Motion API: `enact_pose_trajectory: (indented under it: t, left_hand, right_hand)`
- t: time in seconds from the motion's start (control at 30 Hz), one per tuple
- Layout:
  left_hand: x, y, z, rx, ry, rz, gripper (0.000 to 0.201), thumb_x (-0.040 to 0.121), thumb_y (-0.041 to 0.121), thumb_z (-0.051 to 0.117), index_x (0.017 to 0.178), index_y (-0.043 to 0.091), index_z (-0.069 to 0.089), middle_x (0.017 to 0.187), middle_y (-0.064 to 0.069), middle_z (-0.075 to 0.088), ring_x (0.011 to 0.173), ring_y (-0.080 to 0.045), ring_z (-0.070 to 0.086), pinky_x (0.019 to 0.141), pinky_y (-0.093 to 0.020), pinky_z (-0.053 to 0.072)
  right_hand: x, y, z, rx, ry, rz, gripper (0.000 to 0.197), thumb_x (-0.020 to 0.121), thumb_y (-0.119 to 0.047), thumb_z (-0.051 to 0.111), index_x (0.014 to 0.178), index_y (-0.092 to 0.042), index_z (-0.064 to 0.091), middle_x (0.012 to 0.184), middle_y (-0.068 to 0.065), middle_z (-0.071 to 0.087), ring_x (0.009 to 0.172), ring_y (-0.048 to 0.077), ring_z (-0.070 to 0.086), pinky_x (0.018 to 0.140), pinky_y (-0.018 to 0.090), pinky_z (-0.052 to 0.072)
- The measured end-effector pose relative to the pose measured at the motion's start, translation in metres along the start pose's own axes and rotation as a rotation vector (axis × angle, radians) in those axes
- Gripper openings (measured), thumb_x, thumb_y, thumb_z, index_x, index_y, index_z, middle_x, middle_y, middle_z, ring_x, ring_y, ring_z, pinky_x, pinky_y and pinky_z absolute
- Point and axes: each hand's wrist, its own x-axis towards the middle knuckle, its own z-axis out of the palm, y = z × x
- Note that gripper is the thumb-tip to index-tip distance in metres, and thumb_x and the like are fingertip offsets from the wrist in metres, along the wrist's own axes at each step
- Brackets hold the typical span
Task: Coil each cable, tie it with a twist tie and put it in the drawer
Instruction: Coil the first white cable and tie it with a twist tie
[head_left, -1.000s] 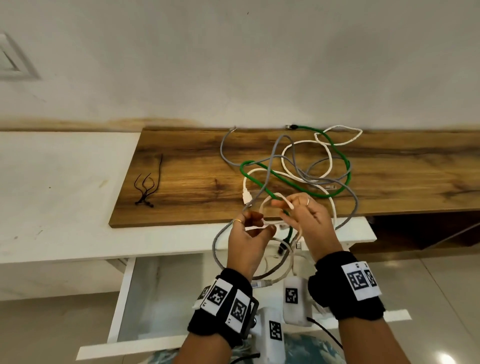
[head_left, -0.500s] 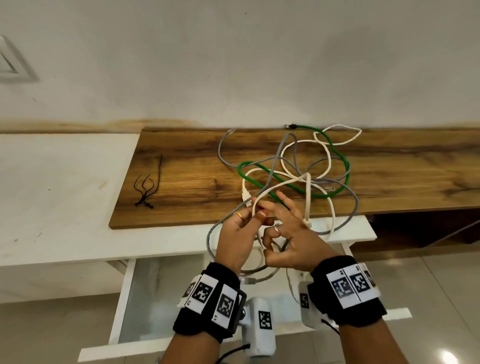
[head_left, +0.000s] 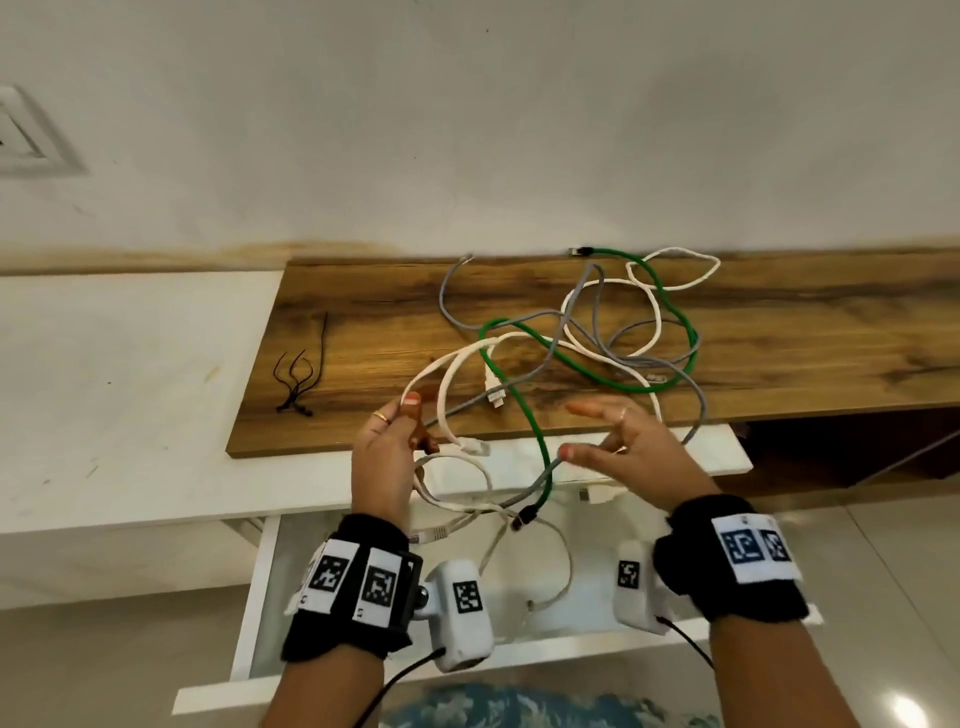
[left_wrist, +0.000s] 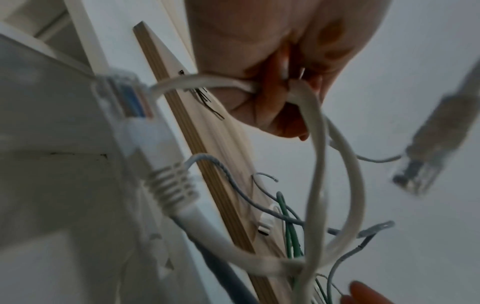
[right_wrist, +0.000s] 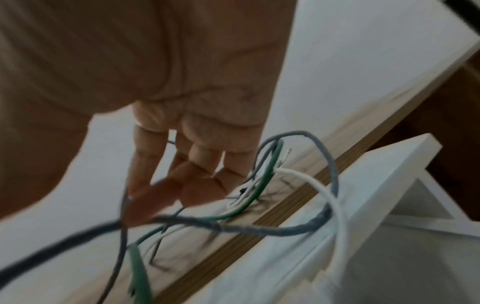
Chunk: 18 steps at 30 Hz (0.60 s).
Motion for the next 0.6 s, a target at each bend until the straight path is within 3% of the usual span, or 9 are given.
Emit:
enact_pose_trajectory:
  t: [0.07,0.17,0.23,0.3,0.37,0.43,0.47,0.53,0.6]
  left_hand:
    - [0.003,-0.002,-0.005,0.0,-0.002,-0.003,0.02,0.096,0.022,0.051,0.095,0.018,0.071,0.054,0.005,0.052,0.048,-0.008,0.046,0.054,-0.026,0.036]
    - [0.005,0.002,-0.019,0.022,-0.006,-0.02,0.023,0.096,0.025,0.05,0.105,0.015,0.069,0.047,0.01,0.039,0.044,-0.008,0.042,0.048,-0.024,0.03]
    - [0.006,0.007,-0.03,-0.005,0.004,-0.045,0.022,0.096,0.023,0.049,0.101,0.017,0.07,0.047,0.01,0.037,0.041,-0.007,0.038,0.04,-0.019,0.028]
    - [0.005,0.012,-0.042,-0.077,-0.032,-0.068,0.025,0.096,0.021,0.048,0.107,0.012,0.068,0.047,0.011,0.038,0.037,-0.004,0.034,0.034,-0.016,0.026]
    - [0.004,0.017,-0.055,-0.067,-0.082,-0.067,0.027,0.095,0.023,0.05,0.107,0.011,0.07,0.049,0.01,0.035,0.035,-0.004,0.03,0.032,-0.015,0.026]
    - [0.002,0.022,-0.067,0.067,-0.069,-0.054,0.024,0.094,0.024,0.052,0.096,0.014,0.073,0.048,0.01,0.033,0.037,-0.005,0.028,0.033,-0.015,0.025]
    - [0.001,0.023,-0.072,0.149,-0.04,-0.041,0.022,0.092,0.024,0.054,0.088,0.015,0.074,0.047,0.009,0.033,0.038,-0.007,0.028,0.035,-0.017,0.024]
    - [0.002,0.025,-0.082,0.289,0.047,-0.033,0.022,0.09,0.024,0.058,0.073,0.017,0.071,0.047,0.006,0.033,0.04,-0.01,0.03,0.041,-0.022,0.023]
    - [0.004,0.026,-0.089,0.397,0.117,-0.05,0.021,0.089,0.026,0.063,0.074,0.012,0.066,0.051,0.003,0.035,0.042,-0.013,0.033,0.042,-0.024,0.026]
  right_hand:
    - [0.002,-0.01,0.015,-0.111,-0.192,0.061,0.075,0.07,-0.037,0.08,0.134,-0.04,0.04,0.106,-0.012,0.052,0.074,0.002,0.059,0.056,0.006,0.042]
    - [0.006,-0.006,0.031,-0.212,-0.288,0.068,0.086,0.071,-0.034,0.081,0.14,-0.043,0.03,0.09,-0.013,0.051,0.063,0.002,0.052,0.05,0.009,0.036]
    - [0.011,-0.002,0.035,-0.218,-0.222,0.058,0.08,0.076,-0.039,0.075,0.142,-0.038,0.031,0.094,-0.008,0.053,0.062,0.001,0.047,0.05,0.009,0.036]
    - [0.013,-0.002,0.039,-0.177,-0.173,0.037,0.072,0.08,-0.042,0.07,0.142,-0.034,0.034,0.109,-0.008,0.054,0.062,-0.002,0.044,0.052,0.008,0.037]
    - [0.015,0.0,0.045,-0.105,-0.163,0.05,0.07,0.082,-0.042,0.068,0.142,-0.031,0.035,0.123,-0.012,0.051,0.066,0.003,0.052,0.059,0.011,0.041]
    - [0.019,0.002,0.05,-0.024,-0.145,0.096,0.065,0.083,-0.028,0.069,0.141,-0.024,0.039,0.12,-0.006,0.056,0.08,0.015,0.059,0.07,0.023,0.05]
    - [0.02,0.001,0.052,0.008,-0.128,0.112,0.057,0.084,-0.018,0.067,0.137,-0.021,0.044,0.112,-0.004,0.058,0.082,0.016,0.059,0.07,0.021,0.051]
    - [0.025,-0.003,0.053,0.063,-0.088,0.135,0.036,0.085,-0.005,0.061,0.116,-0.022,0.054,0.089,-0.005,0.057,0.07,0.011,0.054,0.053,0.009,0.043]
    - [0.031,-0.008,0.052,0.137,-0.062,0.163,0.021,0.085,-0.001,0.058,0.095,-0.02,0.058,0.075,-0.002,0.055,0.061,0.012,0.05,0.049,0.011,0.041]
